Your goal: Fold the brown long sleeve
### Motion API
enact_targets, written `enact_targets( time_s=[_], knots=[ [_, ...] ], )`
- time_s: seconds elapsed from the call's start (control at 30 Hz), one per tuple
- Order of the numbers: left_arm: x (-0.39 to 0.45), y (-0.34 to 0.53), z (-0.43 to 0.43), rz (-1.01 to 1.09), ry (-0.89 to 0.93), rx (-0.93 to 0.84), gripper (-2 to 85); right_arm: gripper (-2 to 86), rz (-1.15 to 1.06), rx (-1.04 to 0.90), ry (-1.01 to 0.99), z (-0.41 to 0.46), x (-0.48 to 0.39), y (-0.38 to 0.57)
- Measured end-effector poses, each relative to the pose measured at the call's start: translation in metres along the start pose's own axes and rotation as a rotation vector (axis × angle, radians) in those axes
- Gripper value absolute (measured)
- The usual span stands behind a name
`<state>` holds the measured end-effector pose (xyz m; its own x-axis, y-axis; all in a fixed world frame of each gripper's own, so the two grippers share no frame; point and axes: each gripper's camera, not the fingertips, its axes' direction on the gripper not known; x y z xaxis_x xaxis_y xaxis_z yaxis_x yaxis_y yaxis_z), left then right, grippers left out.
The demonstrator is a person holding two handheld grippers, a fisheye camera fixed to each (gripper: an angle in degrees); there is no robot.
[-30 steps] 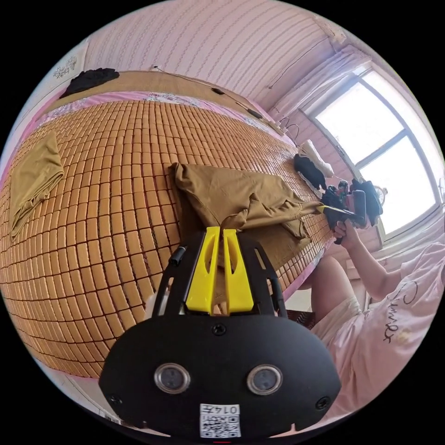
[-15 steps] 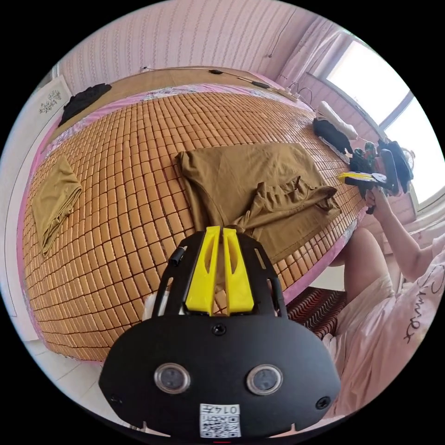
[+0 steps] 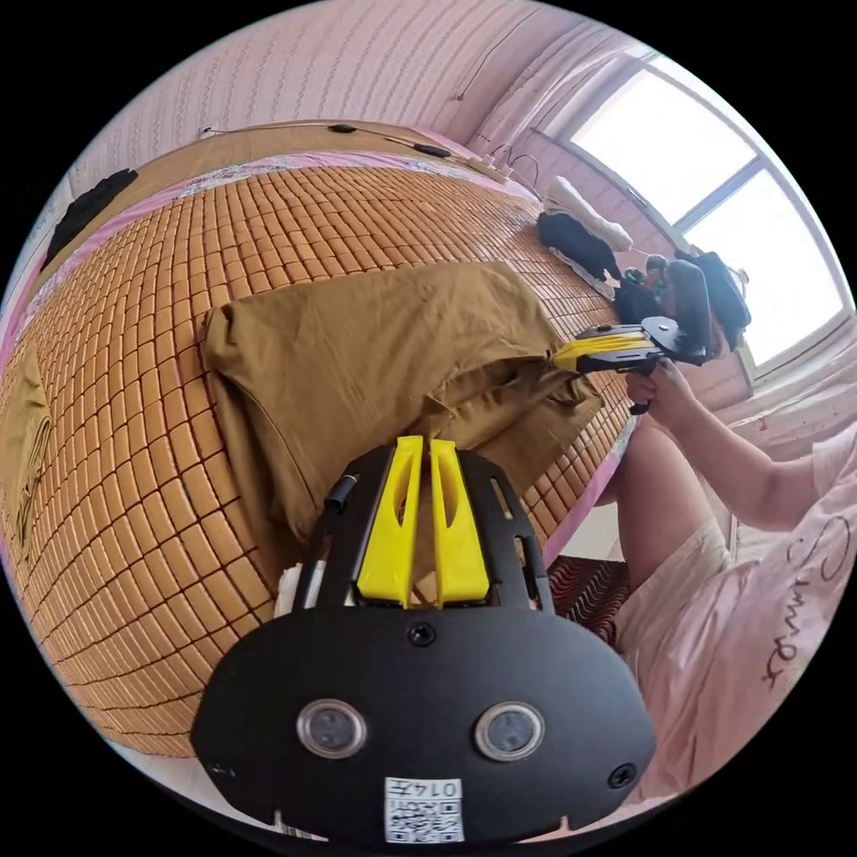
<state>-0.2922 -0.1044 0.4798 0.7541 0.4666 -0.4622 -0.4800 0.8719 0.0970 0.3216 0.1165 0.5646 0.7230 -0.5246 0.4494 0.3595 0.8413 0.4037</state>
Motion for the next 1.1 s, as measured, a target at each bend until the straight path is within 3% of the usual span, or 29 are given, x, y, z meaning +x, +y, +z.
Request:
enact_targets(
  time_s=[0.13, 0.23, 0.43, 0.63, 0.73, 0.87, 0.97, 1.1],
  knots=[
    [0.026, 0.032, -0.001, 0.034, 0.010, -0.103, -0.3, -0.1, -0.107, -0.133, -0.021, -0.002, -0.027, 0.009],
    [0.046, 0.048, -0.005, 0.055, -0.083, -0.171, -0.3, -0.2, -0.109, -0.188, -0.023, -0.004, -0.037, 0.003],
    [0.099, 0.021, -0.004, 0.122, -0.119, -0.066, -0.7, -0.3, -0.145, -0.173, 0.108, 0.006, -0.053, -0.078],
    [0.152, -0.020, 0.047, 0.156, -0.124, -0.019, -0.9, -0.4, -0.221, -0.295, 0.277, 0.075, -0.066, -0.213],
    [0.167, -0.020, 0.075, 0.154, -0.098, -0.127, -1.0, -0.4, -0.249, -0.433, 0.282, 0.117, -0.061, -0.248],
    [0.190, -0.006, 0.077, 0.232, -0.152, -0.083, -1.0, -0.4, -0.286, -0.585, 0.232, 0.124, -0.060, -0.285],
    [0.201, -0.005, 0.077, 0.244, -0.156, -0.087, -1.0, -0.5, -0.267, -0.535, 0.306, 0.121, -0.055, -0.314],
    [0.211, -0.003, 0.076, 0.239, -0.134, -0.088, -1.0, -0.6, -0.246, -0.643, 0.293, 0.148, -0.041, -0.329]
  ],
)
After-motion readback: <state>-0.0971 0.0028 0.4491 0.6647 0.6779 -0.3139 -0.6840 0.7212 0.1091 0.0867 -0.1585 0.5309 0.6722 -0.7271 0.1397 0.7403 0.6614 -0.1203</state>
